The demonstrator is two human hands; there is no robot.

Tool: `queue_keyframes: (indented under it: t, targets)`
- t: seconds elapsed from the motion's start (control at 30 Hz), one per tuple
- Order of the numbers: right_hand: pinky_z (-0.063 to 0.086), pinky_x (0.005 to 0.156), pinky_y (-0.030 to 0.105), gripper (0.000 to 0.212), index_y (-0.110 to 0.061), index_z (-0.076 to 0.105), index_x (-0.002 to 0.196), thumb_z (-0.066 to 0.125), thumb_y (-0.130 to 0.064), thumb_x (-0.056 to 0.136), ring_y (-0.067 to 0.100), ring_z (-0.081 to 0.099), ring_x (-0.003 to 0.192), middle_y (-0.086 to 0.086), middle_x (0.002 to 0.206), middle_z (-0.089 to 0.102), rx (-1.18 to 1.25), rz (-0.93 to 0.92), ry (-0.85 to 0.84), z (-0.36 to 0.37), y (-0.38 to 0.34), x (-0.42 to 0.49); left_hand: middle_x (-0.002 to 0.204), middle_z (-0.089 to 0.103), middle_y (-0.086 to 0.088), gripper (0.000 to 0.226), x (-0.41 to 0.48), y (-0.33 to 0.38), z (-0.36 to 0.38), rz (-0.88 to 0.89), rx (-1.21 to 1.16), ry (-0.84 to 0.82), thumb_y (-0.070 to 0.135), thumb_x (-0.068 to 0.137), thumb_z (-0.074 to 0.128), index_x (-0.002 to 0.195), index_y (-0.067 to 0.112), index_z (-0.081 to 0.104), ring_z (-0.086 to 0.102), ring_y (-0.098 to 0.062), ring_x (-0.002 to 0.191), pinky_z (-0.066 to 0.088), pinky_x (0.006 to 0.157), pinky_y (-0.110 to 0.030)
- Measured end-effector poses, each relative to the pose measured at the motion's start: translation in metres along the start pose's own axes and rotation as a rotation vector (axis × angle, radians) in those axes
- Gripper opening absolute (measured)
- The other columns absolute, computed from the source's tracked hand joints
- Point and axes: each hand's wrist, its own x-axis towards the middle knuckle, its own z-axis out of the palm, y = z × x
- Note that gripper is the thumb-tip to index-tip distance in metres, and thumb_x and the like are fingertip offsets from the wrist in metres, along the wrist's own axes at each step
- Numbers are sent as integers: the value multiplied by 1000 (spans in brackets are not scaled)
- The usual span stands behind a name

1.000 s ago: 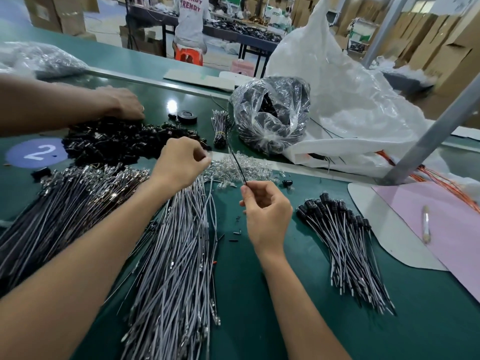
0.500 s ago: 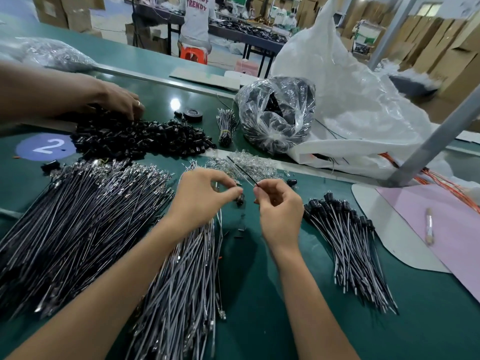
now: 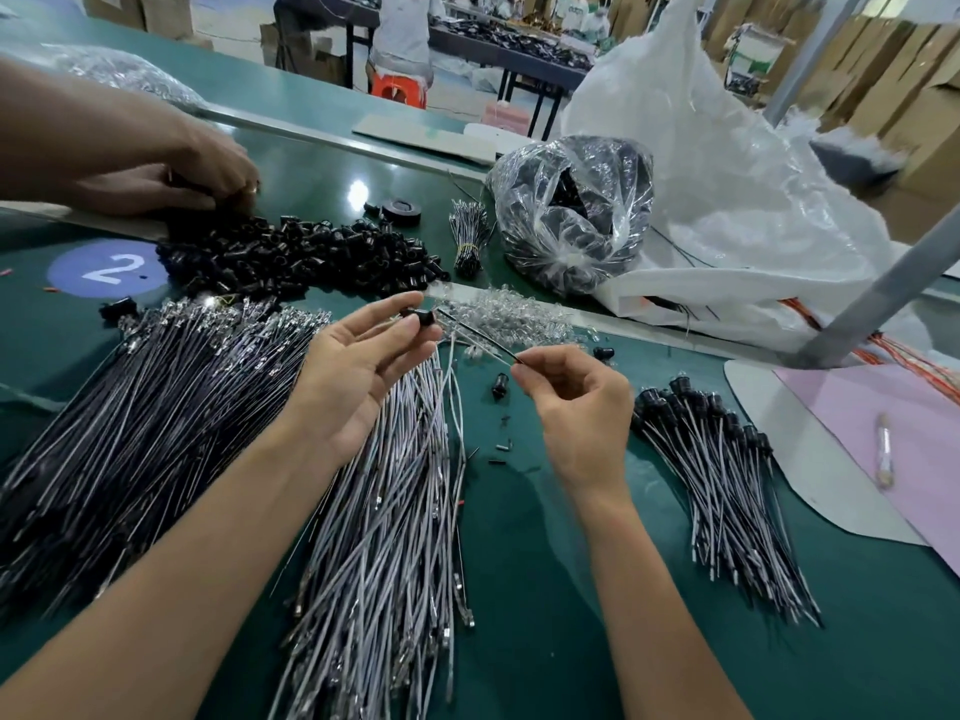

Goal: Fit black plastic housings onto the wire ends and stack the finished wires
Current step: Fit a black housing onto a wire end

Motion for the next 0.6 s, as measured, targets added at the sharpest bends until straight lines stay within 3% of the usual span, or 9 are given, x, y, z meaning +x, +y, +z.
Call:
queue_keyframes:
  t: [0.3, 0.6]
  targets:
    - [51, 67, 14, 19, -17, 74, 81, 77, 1, 79, 0, 66, 67, -10, 72, 71, -3, -21, -13, -1, -1, -1, 85, 73, -8, 22, 0, -3, 0, 47, 98, 35, -4, 86, 59, 103, 6, 69, 71, -13, 72, 57, 66, -20]
    - [55, 70, 21, 14, -14, 75, 82, 77, 0, 79, 10, 69, 70, -4, 75, 73, 6, -8, -34, 1, -1, -1, 85, 72, -6, 23, -3, -7, 7, 51, 214, 31, -5, 87, 60, 98, 11, 72, 70, -13, 72, 58, 67, -21]
